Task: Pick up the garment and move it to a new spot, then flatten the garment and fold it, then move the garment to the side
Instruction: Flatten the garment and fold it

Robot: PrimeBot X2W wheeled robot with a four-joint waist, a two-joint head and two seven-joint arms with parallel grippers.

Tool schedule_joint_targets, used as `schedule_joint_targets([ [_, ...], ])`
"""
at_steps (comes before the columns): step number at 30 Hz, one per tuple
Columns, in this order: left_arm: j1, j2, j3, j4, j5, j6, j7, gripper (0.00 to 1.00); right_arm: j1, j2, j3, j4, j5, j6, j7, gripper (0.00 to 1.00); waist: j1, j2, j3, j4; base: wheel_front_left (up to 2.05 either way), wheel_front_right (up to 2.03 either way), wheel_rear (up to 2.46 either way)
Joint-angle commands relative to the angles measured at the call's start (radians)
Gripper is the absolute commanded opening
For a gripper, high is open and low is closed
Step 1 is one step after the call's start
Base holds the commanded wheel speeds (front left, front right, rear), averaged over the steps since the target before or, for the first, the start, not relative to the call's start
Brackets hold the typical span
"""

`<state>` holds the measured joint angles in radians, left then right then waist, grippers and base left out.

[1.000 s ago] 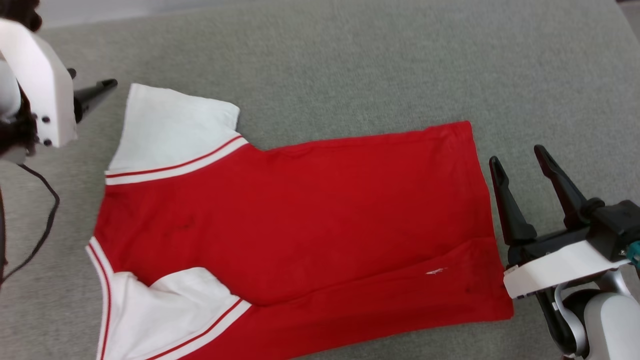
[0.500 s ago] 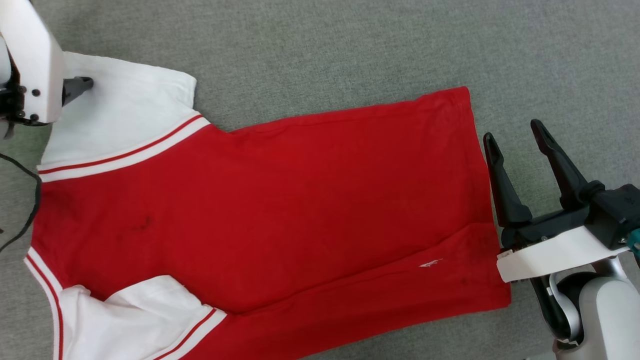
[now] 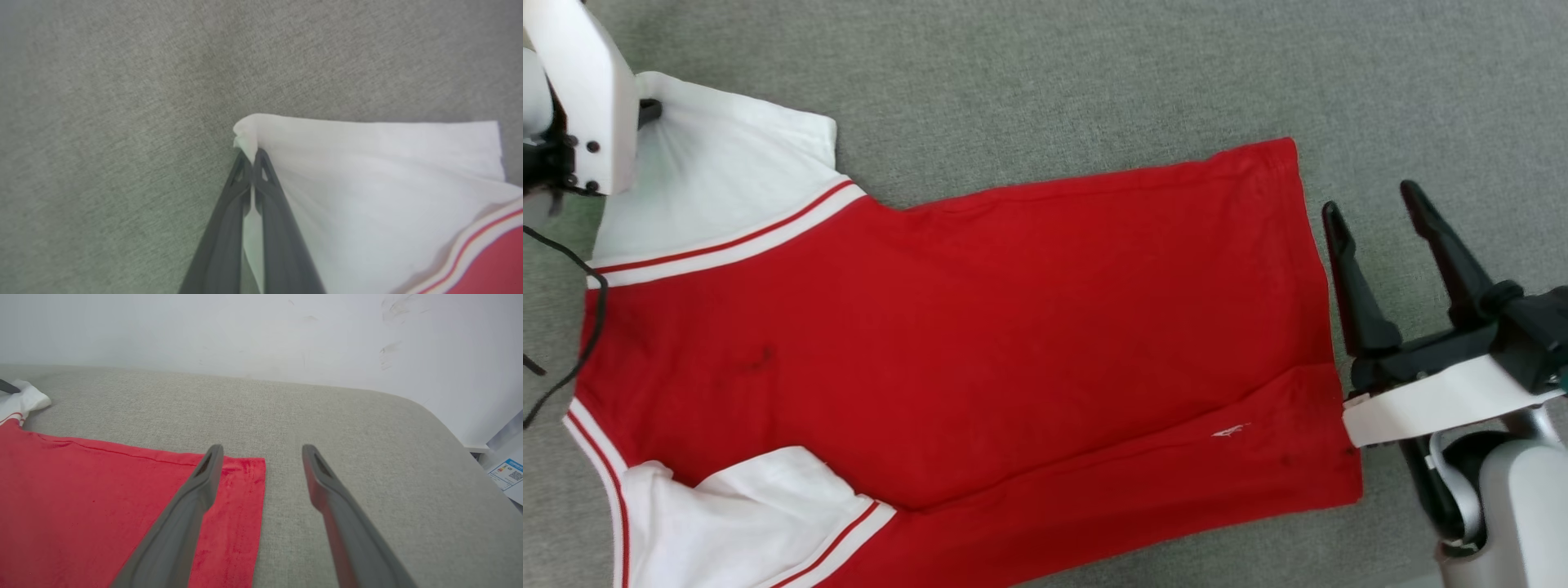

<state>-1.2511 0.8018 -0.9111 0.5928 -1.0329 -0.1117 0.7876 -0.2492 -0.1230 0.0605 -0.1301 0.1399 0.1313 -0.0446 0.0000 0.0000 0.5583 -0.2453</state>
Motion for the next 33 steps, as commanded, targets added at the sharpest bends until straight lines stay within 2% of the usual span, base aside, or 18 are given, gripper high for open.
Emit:
schedule_joint_targets([
  [1,0.039,-0.012,-0.010,0.016,0.000,-0.002,-0.018,0.00,-0.024,-0.019,-0.003,-0.007,0.002,-0.001,0.007,1.00,0.0000,0.0000,-0.019,0.012,0.00,0.00,0.00],
  [5,0.042,-0.032,-0.002,0.001,0.004,-0.010,-0.102,0.00,-0.064,-0.083,0.008,-0.014,0.016,-0.001,0.069,1.00,0.0000,0.0000,-0.061,0.039,0.00,0.00,0.00],
  [10,0.066,-0.039,-0.033,-0.058,0.034,-0.017,-0.192,0.00,-0.147,-0.206,0.035,-0.012,0.069,-0.001,0.224,1.00,0.0000,0.0000,-0.106,0.080,0.00,0.00,0.00],
  [16,0.092,-0.034,-0.058,-0.135,0.037,-0.017,-0.266,0.00,-0.264,-0.359,0.112,0.025,0.205,-0.001,0.543,1.00,0.0000,0.0000,-0.135,0.123,0.00,0.00,0.00],
  [22,0.096,-0.035,-0.087,-0.200,0.048,-0.018,-0.310,0.00,-0.378,-0.466,0.225,0.098,0.337,-0.001,0.858,1.00,0.0000,0.0000,-0.139,0.161,0.00,0.00,0.00],
  [23,0.096,-0.035,-0.087,-0.200,0.048,-0.018,-0.310,0.00,-0.378,-0.466,0.225,0.098,0.337,-0.001,0.858,1.00,0.0000,0.0000,-0.139,0.161,0.00,0.00,0.00],
  [27,0.075,-0.047,-0.104,-0.232,0.055,-0.018,-0.329,0.00,-0.426,-0.489,0.293,0.163,0.373,-0.001,0.969,1.00,0.0000,0.0000,-0.129,0.186,0.00,0.00,0.00],
  [33,0.046,-0.056,-0.124,-0.264,0.063,-0.018,-0.351,0.00,-0.492,-0.470,0.359,0.267,0.364,-0.001,0.985,1.00,0.0000,0.0000,-0.098,0.217,0.00,0.00,0.00],
])
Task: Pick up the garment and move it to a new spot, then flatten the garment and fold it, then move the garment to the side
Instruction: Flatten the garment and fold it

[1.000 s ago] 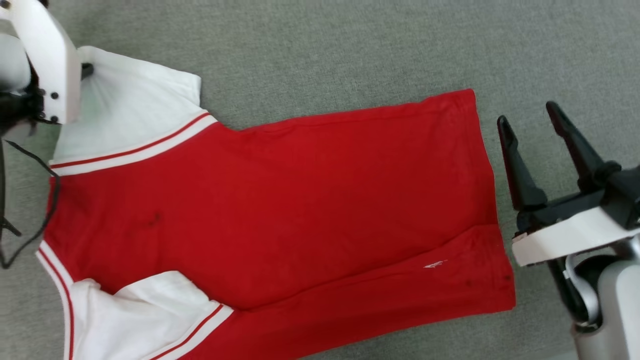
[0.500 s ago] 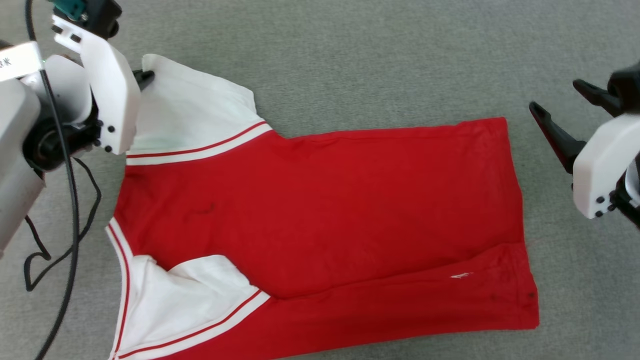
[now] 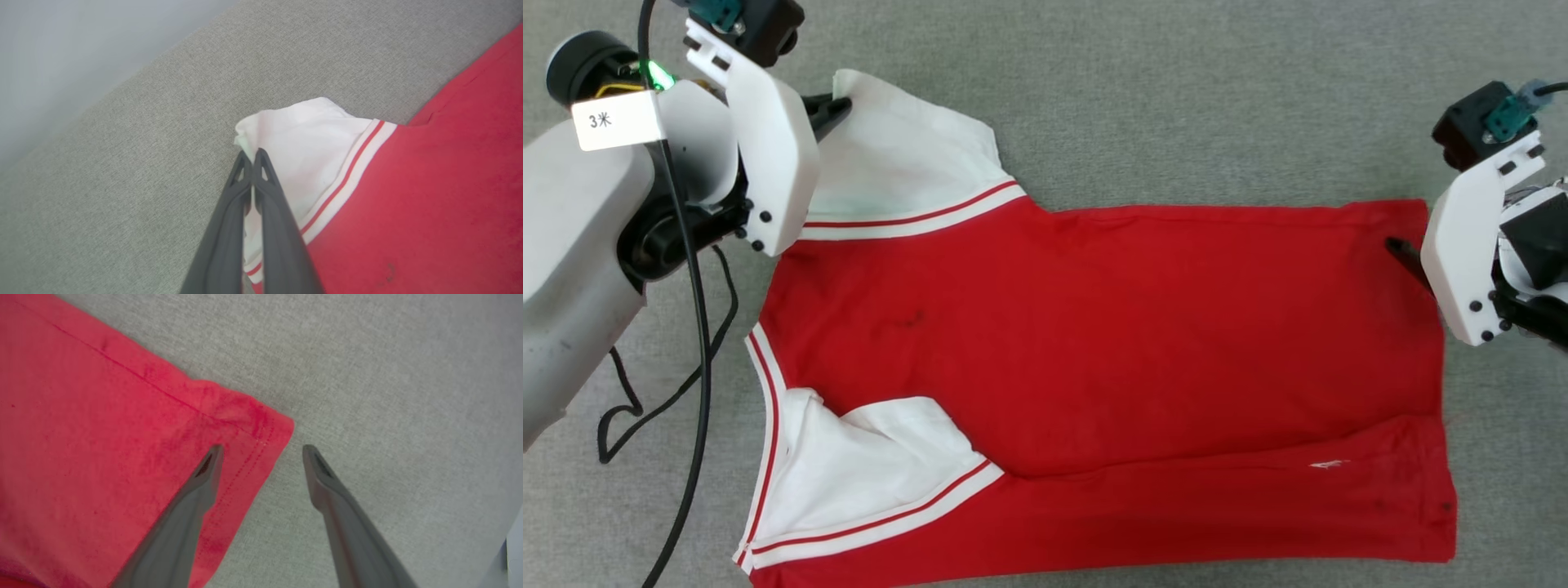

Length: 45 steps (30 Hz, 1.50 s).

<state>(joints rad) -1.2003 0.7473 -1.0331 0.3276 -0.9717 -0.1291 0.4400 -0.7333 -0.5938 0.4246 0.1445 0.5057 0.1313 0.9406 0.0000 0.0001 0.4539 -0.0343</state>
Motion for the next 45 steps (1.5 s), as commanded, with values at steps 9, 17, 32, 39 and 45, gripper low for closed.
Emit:
schedule_joint_targets([
  [9,-0.052,-0.013,-0.036,-0.024,0.007,-0.001,-0.036,0.00,-0.026,0.024,0.121,0.186,0.017,-0.001,-0.038,1.00,0.0000,-0.0001,0.054,0.045,0.00,0.00,0.00],
  [17,-0.057,0.003,-0.071,-0.013,-0.014,-0.001,-0.067,0.00,0.013,-0.009,0.205,0.234,0.084,0.005,-0.064,0.00,0.0000,-0.0001,0.043,0.035,0.00,0.00,0.00],
  [32,0.084,0.111,-0.086,-0.053,-0.055,0.026,-0.194,0.00,0.049,-0.006,0.129,0.225,0.105,-0.001,-0.440,0.00,0.0000,-0.0001,-0.120,0.010,0.00,0.00,0.00],
  [39,0.200,0.190,-0.099,-0.188,-0.070,0.092,-0.238,0.00,0.143,-0.021,0.110,0.182,0.129,-0.001,-0.518,0.00,0.0000,-0.0001,-0.199,0.010,0.00,0.00,0.00],
  [45,0.320,0.276,-0.120,-0.315,-0.083,0.169,-0.276,0.00,0.233,-0.036,0.095,0.135,0.148,-0.001,-0.537,0.00,0.0000,-0.0001,-0.254,0.009,0.00,0.00,0.00],
])
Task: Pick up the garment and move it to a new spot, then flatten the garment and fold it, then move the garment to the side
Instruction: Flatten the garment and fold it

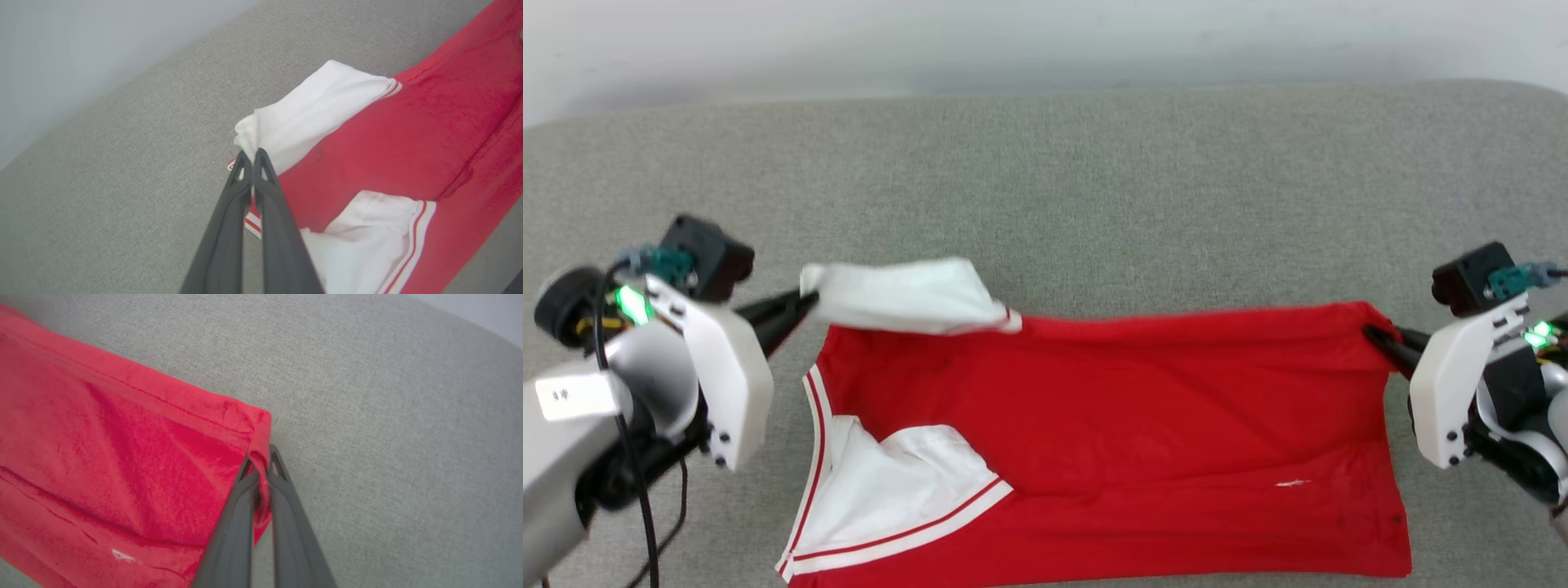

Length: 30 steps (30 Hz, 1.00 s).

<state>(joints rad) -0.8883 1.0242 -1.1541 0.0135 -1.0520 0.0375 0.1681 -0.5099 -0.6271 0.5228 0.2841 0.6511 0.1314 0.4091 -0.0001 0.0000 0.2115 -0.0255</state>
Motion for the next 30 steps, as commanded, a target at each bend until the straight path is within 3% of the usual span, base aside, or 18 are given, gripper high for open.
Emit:
schedule_joint_targets([
  [1,0.030,0.009,-0.004,-0.020,-0.010,0.014,-0.011,0.00,0.026,-0.005,-0.008,-0.010,0.010,-0.001,-0.007,0.00,0.0001,0.0000,-0.020,0.001,0.00,0.00,0.00],
  [11,0.240,0.088,-0.056,-0.150,-0.072,0.123,-0.084,0.00,0.194,-0.026,-0.057,-0.067,0.053,-0.001,-0.010,0.00,0.0001,0.0000,-0.074,0.012,0.00,0.00,0.00],
  [15,0.318,0.085,-0.074,-0.164,-0.103,0.145,-0.115,0.00,0.252,-0.021,-0.074,-0.095,0.062,-0.001,0.000,0.00,0.0001,0.0000,-0.078,0.017,0.00,0.00,0.00],
  [22,0.390,0.039,-0.090,-0.110,-0.131,0.136,-0.130,0.00,0.325,-0.003,-0.077,-0.097,0.060,-0.001,0.040,0.00,0.0001,0.0000,-0.058,0.021,0.00,0.00,0.00],
  [30,0.434,-0.036,-0.096,0.007,-0.170,0.095,-0.151,0.00,0.339,0.040,-0.051,-0.007,0.045,-0.001,0.029,0.00,0.0001,0.0000,-0.035,0.020,0.00,0.00,0.00],
])
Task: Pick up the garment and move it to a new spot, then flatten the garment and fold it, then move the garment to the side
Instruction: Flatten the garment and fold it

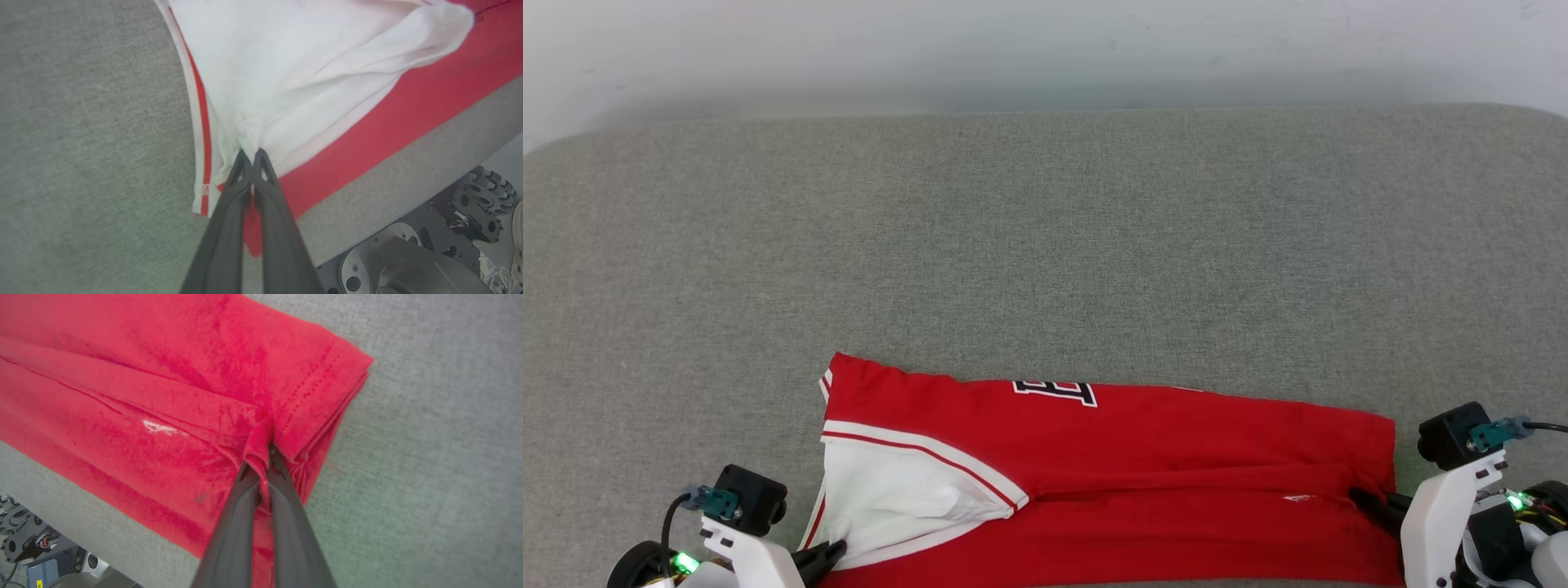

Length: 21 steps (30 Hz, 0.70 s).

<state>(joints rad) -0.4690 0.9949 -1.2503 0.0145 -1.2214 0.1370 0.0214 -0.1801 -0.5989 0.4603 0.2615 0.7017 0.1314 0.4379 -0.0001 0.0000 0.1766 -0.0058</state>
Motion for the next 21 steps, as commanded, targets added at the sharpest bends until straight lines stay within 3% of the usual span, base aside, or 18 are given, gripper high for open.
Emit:
schedule_joint_targets([
  [1,0.016,-0.014,0.000,0.021,0.000,-0.008,-0.009,0.00,0.008,0.020,0.012,0.027,-0.006,-0.001,-0.010,0.00,0.0001,0.0000,-0.001,0.001,0.00,0.00,0.00],
  [2,0.016,-0.020,0.002,0.036,-0.001,-0.006,-0.017,0.00,0.008,0.028,0.011,0.034,0.000,-0.001,-0.023,0.00,0.0001,0.0000,-0.004,0.001,0.00,0.00,0.00],
  [3,0.018,-0.024,0.007,0.047,-0.002,-0.003,-0.028,0.05,0.007,0.030,0.004,0.039,-0.001,-0.001,-0.038,0.18,0.0001,0.0000,-0.008,0.002,0.00,0.00,0.00],
  [4,0.019,-0.026,0.012,0.053,0.000,0.002,-0.039,0.71,0.004,0.027,-0.005,0.042,-0.009,-0.002,-0.054,0.80,0.0001,0.0000,-0.013,0.003,0.00,0.00,0.00],
  [5,0.022,-0.028,0.018,0.056,-0.005,0.007,-0.052,1.00,0.004,0.024,-0.011,0.042,-0.014,-0.002,-0.068,1.00,0.0001,0.0000,-0.019,0.004,0.00,0.00,0.00],
  [11,0.034,-0.014,0.055,0.026,-0.005,0.049,-0.132,1.00,0.017,0.010,-0.046,-0.015,-0.008,-0.001,-0.103,1.00,0.0001,0.0000,-0.052,0.008,0.00,0.00,0.00],
  [16,0.046,-0.014,0.115,-0.007,0.009,0.134,-0.240,1.00,0.023,-0.009,-0.099,-0.107,-0.018,-0.001,-0.089,1.00,0.0001,0.0000,-0.078,0.013,0.00,0.00,0.00],
  [21,0.072,-0.040,0.208,-0.024,0.039,0.221,-0.283,1.00,0.015,-0.028,-0.151,-0.189,-0.044,-0.001,-0.044,1.00,0.0001,0.0000,-0.086,0.021,0.00,0.00,0.00],
])
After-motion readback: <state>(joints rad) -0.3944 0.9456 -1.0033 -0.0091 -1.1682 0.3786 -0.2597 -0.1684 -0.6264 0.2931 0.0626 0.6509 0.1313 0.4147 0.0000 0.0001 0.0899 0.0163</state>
